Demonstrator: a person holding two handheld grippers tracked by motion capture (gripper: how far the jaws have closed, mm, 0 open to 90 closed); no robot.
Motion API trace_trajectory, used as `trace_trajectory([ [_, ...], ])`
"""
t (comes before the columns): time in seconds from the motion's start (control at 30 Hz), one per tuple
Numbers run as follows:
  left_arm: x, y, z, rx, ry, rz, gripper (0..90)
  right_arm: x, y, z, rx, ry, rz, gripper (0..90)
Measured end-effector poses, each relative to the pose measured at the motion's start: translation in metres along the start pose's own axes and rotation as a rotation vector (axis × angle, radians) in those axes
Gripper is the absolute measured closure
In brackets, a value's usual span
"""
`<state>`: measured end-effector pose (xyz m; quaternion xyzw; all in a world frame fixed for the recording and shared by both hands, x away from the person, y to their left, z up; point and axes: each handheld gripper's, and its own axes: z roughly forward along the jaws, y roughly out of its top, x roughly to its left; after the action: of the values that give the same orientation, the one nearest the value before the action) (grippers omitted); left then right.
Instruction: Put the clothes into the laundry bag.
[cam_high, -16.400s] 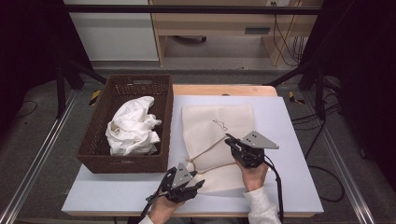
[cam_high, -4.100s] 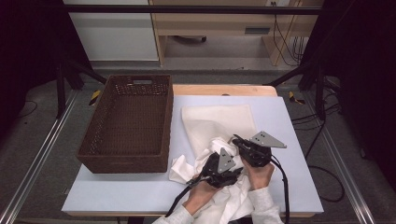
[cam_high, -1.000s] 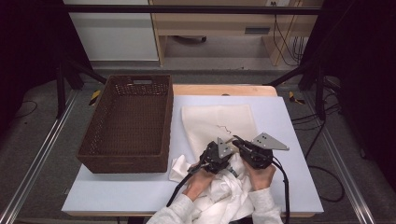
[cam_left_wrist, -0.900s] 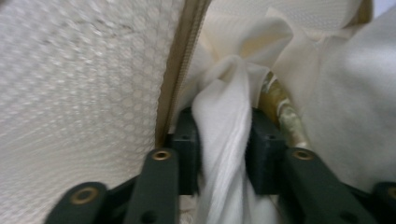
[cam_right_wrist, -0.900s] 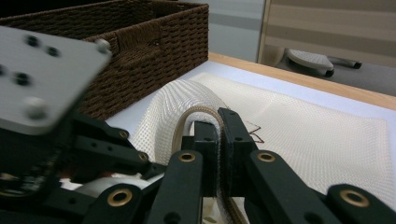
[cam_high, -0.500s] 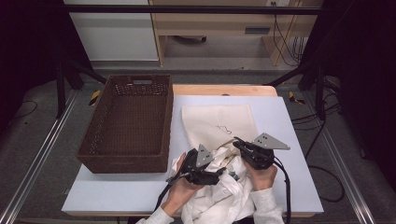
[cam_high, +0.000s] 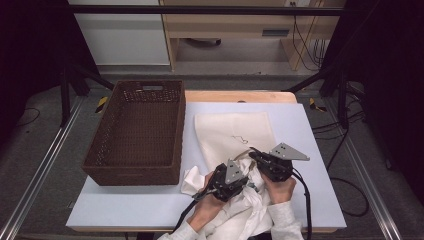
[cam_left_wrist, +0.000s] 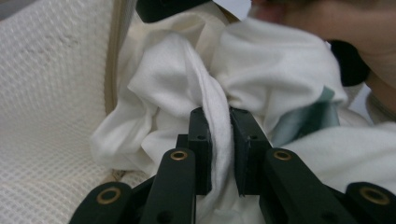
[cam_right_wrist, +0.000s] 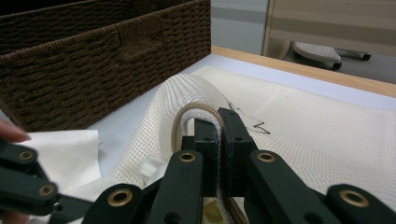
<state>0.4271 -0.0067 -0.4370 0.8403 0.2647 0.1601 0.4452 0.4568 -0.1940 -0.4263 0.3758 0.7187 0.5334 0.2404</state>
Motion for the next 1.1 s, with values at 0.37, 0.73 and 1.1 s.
trace_trajectory([
  [0.37, 0.031, 0.005, 0.041, 0.104, 0.185, -0.025, 77.6, 0.007, 0.003, -0.001, 0.003, -0.004, -0.029, 86.9],
  [0.73, 0.012, -0.007, -0.026, -0.043, 0.091, -0.018, 31.2, 0.001, 0.001, -0.002, -0.007, -0.041, -0.020, 86.8],
  [1.1, -0.002, -0.026, 0.013, 0.007, -0.096, -0.059, 42.4, 0.004, -0.003, 0.006, 0.008, -0.029, -0.020, 86.9],
])
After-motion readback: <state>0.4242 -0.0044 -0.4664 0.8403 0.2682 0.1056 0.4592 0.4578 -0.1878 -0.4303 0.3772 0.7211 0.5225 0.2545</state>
